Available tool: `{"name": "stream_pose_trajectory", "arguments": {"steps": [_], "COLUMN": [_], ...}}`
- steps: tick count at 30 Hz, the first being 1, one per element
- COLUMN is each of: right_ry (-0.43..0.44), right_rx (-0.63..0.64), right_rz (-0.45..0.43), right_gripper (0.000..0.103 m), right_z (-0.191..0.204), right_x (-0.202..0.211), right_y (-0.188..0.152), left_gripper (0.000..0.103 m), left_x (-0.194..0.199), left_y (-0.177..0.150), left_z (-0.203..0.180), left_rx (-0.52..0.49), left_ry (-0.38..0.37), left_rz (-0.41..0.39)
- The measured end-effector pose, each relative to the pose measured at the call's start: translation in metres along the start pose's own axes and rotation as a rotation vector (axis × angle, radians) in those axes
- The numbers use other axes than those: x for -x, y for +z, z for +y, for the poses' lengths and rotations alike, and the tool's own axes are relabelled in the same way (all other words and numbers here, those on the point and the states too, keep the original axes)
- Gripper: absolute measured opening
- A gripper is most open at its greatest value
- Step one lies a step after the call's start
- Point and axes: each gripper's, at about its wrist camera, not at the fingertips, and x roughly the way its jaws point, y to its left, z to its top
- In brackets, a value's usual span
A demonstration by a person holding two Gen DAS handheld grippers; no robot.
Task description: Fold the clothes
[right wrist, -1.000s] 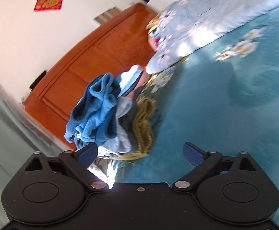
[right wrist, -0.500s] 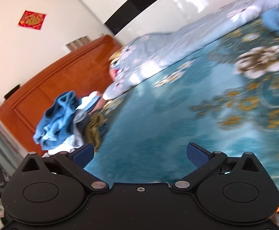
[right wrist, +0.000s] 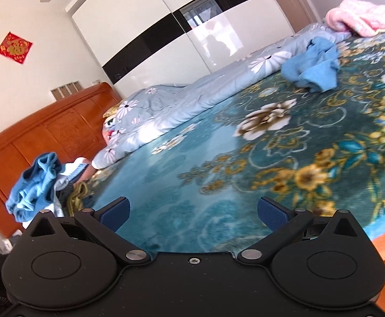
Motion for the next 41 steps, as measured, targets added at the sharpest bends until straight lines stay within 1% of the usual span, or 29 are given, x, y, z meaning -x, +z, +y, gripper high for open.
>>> {"name": "stream_pose_trajectory", "arguments": {"steps": [3,6,10,14,18,21,25,28,31,41], "right_ry": [-0.037,-0.077,-0.114,-0.114,-0.097,-0.096,-0.097,-0.108,-0.122,-0.120], "right_rx": [0.022,0.025,0.036,0.048,0.063,0.094,0.122,0.151,0.180,0.203], "right_rz": [0.008,0.021,0.025,0.046,0.066,0.087,0.097,0.102,0.108,0.132], "right_gripper": [0.102,0.102,0.102,0.102,0.102,0.102,0.102,0.102,0.102,0.102], "right_z": [-0.007,-0.012,-0.013,-0.009,-0.001,0.006,0.012,0.016,0.019,0.024], "right_x": [0.007,0.011,0.015,0.010,0.003,-0.004,-0.008,-0.009,-0.010,-0.014], "right_y": [-0.006,-0.012,-0.018,-0.021,-0.022,-0.022,-0.023,-0.024,-0.024,-0.026], "left_gripper": [0.103,0.103,0.103,0.103,0.103,0.103,0.103,0.103,0.103,0.103], "left_x": [0.002,0.003,0.003,0.001,0.005,0.004,0.003,0.002,0.001,0.003], "left_y": [-0.006,-0.010,-0.010,-0.009,-0.011,-0.013,-0.017,-0.019,-0.019,-0.021], "left_z": [-0.012,-0.022,-0.023,-0.020,-0.024,-0.027,-0.025,-0.023,-0.019,-0.014], "left_rx": [-0.042,-0.080,-0.059,-0.059,-0.096,-0.126,-0.147,-0.155,-0.141,-0.145], "left_ry": [0.011,0.060,0.098,0.141,0.174,0.210,0.198,0.211,0.218,0.217], "left_rz": [-0.007,-0.017,-0.020,-0.024,-0.062,-0.066,-0.069,-0.072,-0.063,-0.070]}}
